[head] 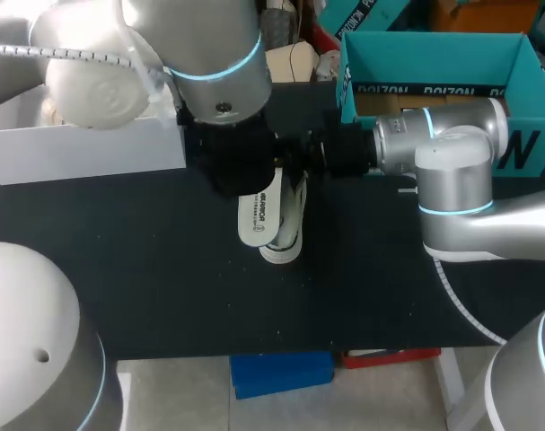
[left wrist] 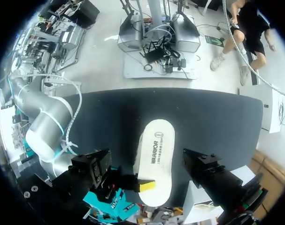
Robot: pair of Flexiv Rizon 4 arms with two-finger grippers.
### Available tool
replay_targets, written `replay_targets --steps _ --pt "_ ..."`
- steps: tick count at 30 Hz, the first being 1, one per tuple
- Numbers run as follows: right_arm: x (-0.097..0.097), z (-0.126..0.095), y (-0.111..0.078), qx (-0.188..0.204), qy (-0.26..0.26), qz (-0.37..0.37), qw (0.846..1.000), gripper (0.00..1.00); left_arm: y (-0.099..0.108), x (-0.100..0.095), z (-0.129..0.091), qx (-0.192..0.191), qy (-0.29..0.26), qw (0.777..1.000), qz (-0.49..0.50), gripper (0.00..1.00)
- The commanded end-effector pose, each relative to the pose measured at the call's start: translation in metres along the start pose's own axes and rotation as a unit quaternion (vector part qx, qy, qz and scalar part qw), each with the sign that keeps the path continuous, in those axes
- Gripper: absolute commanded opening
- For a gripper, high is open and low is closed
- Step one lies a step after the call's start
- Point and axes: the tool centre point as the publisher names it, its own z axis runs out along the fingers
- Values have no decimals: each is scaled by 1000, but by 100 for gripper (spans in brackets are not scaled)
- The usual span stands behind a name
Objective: Take the shoe out of the shoebox, open the shoe tongue, remove and reinsert the insole, then place the shoe into the shoebox
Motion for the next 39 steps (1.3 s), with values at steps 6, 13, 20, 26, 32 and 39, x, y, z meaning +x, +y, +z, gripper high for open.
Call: replay_targets --steps 6,13,20,26,32,39 --pt "0 1 0 -1 -1 0 1000 0 -2 46 9 68 -329 942 9 100" --pt "0 1 0 -1 -1 0 1000 0 -2 61 28 115 -275 955 -9 100" --pt "0 1 0 -1 -1 0 1000 0 -2 61 28 115 -275 955 -9 100" --pt "0 1 0 -1 -1 0 1000 0 -2 61 28 115 -275 955 -9 100" --pt "0 1 0 -1 -1 0 1000 0 -2 61 28 115 -275 955 -9 100" --pt "0 1 0 -1 -1 0 1000 0 -4 77 37 62 -393 918 11 100"
